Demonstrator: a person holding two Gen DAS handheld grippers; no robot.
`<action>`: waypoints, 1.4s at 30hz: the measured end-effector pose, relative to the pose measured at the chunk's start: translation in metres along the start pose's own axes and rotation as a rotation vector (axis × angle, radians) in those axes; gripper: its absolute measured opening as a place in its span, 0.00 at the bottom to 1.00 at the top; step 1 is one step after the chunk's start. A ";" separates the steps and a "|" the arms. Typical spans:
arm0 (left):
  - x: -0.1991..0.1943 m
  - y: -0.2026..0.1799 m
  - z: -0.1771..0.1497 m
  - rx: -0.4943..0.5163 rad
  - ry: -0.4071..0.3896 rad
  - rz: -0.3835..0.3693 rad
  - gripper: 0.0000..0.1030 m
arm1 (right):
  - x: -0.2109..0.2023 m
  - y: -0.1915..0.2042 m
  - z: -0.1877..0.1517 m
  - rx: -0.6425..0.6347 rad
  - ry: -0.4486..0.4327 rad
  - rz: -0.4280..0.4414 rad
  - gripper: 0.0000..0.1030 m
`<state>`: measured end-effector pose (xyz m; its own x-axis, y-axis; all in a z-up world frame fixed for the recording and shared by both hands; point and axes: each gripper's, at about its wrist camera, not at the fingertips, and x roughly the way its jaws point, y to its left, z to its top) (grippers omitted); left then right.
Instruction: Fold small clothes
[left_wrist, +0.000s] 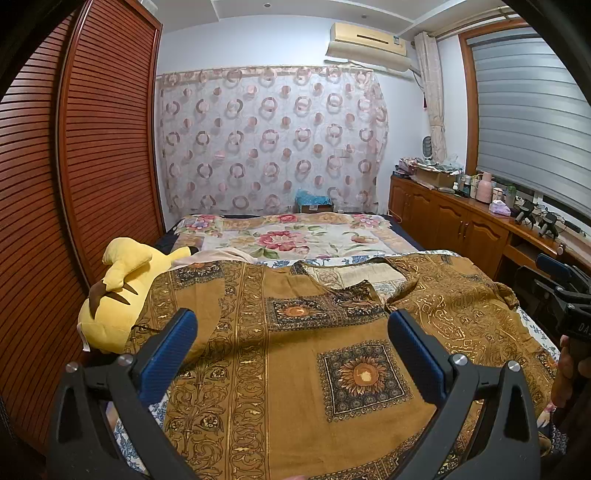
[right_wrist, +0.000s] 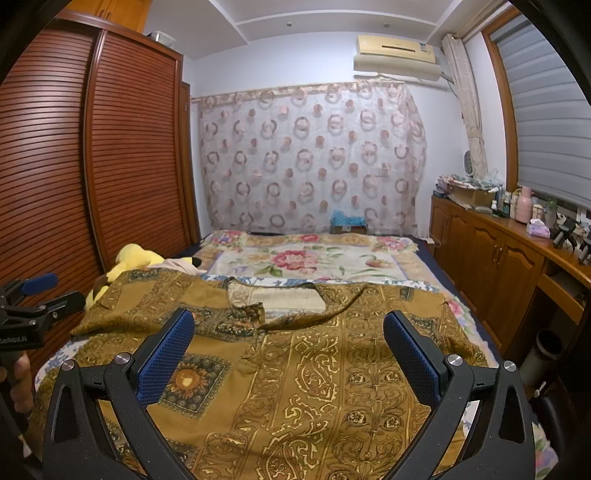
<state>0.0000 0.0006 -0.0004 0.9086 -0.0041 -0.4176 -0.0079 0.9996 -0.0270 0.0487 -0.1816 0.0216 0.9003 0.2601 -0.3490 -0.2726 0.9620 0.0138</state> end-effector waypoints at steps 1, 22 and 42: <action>0.000 0.000 0.000 0.000 -0.001 -0.001 1.00 | 0.000 0.000 0.000 0.000 0.000 0.000 1.00; -0.003 0.002 -0.001 0.003 -0.004 0.001 1.00 | 0.000 0.001 0.000 0.002 0.003 0.001 1.00; -0.003 0.003 0.000 0.006 -0.008 0.001 1.00 | 0.001 -0.003 -0.005 0.001 0.001 0.002 1.00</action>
<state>-0.0034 0.0040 0.0005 0.9117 -0.0024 -0.4108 -0.0066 0.9998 -0.0205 0.0486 -0.1842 0.0170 0.8996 0.2617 -0.3498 -0.2736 0.9617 0.0157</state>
